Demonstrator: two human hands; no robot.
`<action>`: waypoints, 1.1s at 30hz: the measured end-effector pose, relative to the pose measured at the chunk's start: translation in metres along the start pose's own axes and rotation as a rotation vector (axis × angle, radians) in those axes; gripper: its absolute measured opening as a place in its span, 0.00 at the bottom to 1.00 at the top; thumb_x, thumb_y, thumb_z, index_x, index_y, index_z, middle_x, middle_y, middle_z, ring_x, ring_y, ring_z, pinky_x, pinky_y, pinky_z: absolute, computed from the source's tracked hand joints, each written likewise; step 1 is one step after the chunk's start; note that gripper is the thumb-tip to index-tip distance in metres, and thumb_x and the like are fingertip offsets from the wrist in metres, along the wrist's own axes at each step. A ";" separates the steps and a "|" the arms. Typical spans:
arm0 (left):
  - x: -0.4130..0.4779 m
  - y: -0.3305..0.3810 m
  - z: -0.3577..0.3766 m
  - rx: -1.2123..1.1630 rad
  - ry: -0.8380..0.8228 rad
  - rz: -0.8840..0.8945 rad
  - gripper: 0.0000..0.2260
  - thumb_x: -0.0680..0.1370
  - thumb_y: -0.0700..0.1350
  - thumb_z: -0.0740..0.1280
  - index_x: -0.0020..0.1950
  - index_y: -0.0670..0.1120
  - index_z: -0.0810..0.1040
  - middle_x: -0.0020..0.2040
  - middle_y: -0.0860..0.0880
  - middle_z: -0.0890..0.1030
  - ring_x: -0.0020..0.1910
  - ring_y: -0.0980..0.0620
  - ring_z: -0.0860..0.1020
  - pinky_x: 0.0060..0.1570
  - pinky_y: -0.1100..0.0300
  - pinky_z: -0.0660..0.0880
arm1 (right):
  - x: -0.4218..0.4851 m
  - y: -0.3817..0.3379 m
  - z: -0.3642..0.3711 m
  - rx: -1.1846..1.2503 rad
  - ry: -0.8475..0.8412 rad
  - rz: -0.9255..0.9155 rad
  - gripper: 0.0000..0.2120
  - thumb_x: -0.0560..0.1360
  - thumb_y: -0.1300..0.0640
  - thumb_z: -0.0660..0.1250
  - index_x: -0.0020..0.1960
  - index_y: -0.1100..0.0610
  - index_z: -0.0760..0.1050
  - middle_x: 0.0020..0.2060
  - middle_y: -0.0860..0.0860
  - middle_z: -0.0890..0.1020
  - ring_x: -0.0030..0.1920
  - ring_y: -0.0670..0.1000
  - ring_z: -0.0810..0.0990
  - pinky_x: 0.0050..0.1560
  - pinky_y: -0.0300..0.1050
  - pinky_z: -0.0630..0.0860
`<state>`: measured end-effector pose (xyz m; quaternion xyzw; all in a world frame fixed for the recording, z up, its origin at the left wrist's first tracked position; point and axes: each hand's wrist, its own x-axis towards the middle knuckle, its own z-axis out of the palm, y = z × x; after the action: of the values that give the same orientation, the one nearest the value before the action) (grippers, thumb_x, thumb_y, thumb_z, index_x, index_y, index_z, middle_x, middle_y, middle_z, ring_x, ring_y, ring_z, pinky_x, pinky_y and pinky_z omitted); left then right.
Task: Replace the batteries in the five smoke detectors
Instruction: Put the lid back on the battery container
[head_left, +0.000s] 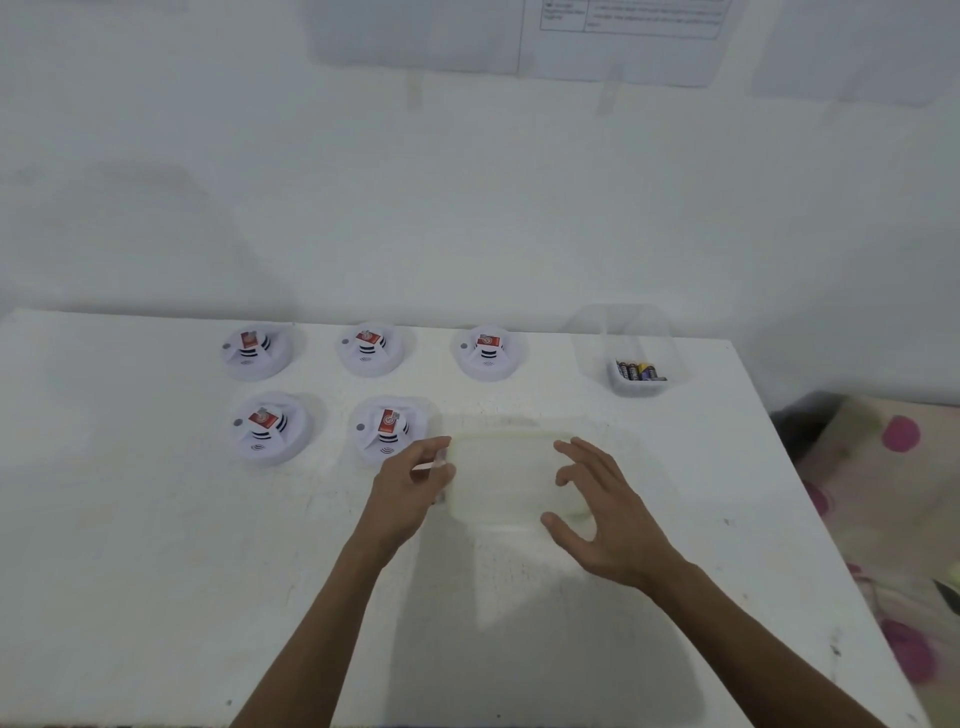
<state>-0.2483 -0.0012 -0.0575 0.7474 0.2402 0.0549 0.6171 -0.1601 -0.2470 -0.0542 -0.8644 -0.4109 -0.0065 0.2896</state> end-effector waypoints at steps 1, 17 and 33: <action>0.000 0.000 0.000 0.009 -0.003 0.007 0.13 0.78 0.46 0.66 0.59 0.59 0.76 0.57 0.57 0.79 0.52 0.57 0.79 0.51 0.55 0.79 | -0.001 0.000 0.001 0.007 0.017 0.017 0.14 0.74 0.43 0.65 0.53 0.50 0.71 0.70 0.41 0.66 0.74 0.42 0.57 0.56 0.43 0.75; -0.013 0.000 0.013 0.422 0.174 0.126 0.15 0.79 0.48 0.63 0.66 0.52 0.74 0.52 0.54 0.77 0.45 0.63 0.75 0.47 0.63 0.71 | -0.001 -0.024 0.000 0.277 0.045 0.622 0.18 0.74 0.46 0.66 0.63 0.42 0.68 0.47 0.55 0.79 0.47 0.51 0.77 0.50 0.45 0.75; -0.010 0.011 0.005 0.354 0.073 -0.042 0.16 0.76 0.50 0.68 0.63 0.55 0.73 0.51 0.56 0.78 0.48 0.57 0.77 0.54 0.56 0.74 | 0.019 -0.034 -0.018 0.250 -0.044 0.730 0.23 0.72 0.50 0.70 0.66 0.50 0.70 0.55 0.49 0.77 0.58 0.51 0.75 0.58 0.48 0.74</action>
<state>-0.2520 -0.0111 -0.0464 0.8367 0.2838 0.0261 0.4677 -0.1673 -0.2262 -0.0174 -0.9118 -0.0800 0.1657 0.3671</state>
